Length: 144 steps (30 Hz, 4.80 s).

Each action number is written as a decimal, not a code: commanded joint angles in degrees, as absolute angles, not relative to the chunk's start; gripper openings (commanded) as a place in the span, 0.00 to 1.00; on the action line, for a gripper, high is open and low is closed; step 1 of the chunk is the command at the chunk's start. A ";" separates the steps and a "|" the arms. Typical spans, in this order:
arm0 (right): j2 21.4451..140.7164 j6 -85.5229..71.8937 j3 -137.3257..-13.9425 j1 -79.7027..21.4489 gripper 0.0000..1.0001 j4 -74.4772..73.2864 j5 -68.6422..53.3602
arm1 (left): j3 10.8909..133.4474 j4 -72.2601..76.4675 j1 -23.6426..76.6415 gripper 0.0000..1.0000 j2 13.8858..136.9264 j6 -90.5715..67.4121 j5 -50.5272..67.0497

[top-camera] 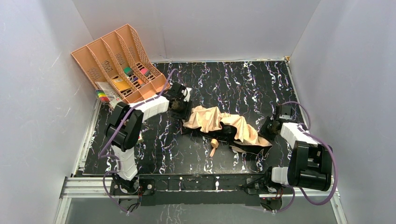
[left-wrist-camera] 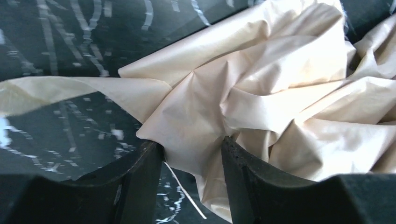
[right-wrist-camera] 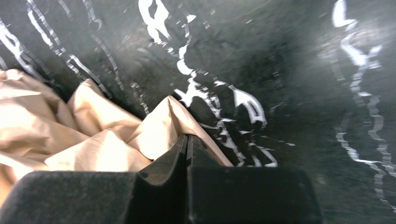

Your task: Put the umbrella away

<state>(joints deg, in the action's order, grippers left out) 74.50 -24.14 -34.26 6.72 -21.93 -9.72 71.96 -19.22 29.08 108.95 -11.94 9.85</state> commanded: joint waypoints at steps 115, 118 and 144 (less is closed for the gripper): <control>64.78 -34.97 -49.68 -79.49 0.78 -42.94 35.15 | 42.26 -11.13 40.61 0.98 49.72 -36.41 -8.88; 66.06 -38.37 -49.68 -79.63 0.75 -44.93 37.36 | 42.13 -11.51 40.61 0.98 49.54 -36.21 -8.68; 73.44 -19.01 -66.72 -54.96 0.00 -34.15 23.18 | 41.15 -9.23 40.61 0.98 51.06 -31.92 -2.48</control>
